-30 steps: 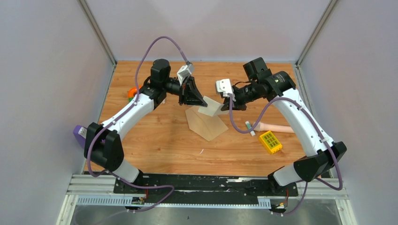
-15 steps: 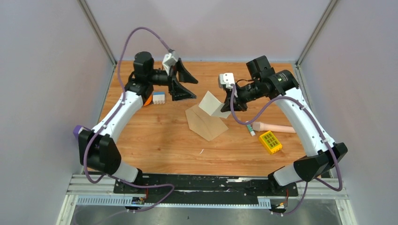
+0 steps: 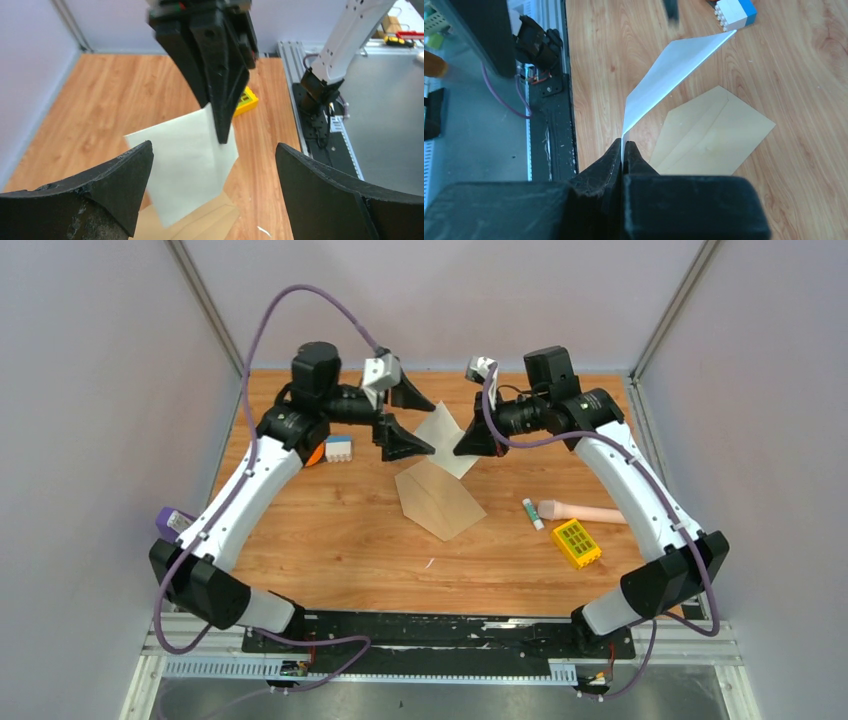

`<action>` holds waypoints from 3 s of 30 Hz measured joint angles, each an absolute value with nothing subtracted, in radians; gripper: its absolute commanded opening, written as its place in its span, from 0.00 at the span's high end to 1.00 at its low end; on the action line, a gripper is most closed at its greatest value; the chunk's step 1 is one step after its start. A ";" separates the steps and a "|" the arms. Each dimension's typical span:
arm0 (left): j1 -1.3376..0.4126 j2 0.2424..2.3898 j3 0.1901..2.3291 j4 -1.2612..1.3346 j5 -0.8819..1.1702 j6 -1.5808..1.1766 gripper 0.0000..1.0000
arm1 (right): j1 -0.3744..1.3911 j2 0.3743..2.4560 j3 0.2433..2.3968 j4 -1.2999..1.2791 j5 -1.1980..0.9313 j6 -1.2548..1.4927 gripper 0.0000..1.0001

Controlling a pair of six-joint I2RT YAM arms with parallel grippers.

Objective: Place the letter into the envelope and seal it
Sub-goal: Fold the letter.

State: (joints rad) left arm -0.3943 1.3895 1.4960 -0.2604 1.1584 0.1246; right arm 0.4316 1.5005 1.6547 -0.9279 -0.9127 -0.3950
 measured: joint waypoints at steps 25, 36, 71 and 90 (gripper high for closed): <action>-0.503 1.505 1.495 -0.446 1.041 0.282 0.20 | 0.350 1.542 1.672 -0.847 -1.172 -0.253 1.00; -0.507 1.506 1.494 -0.445 1.058 0.287 0.33 | 0.351 1.575 1.700 -0.902 -1.183 -0.301 1.00; -0.516 1.513 1.478 -0.445 1.071 0.297 0.99 | 0.437 1.484 1.676 -0.852 -0.931 -0.490 0.83; -0.516 1.513 1.477 -0.452 1.089 0.305 0.99 | 0.406 1.372 1.742 -0.921 -0.834 -0.588 0.16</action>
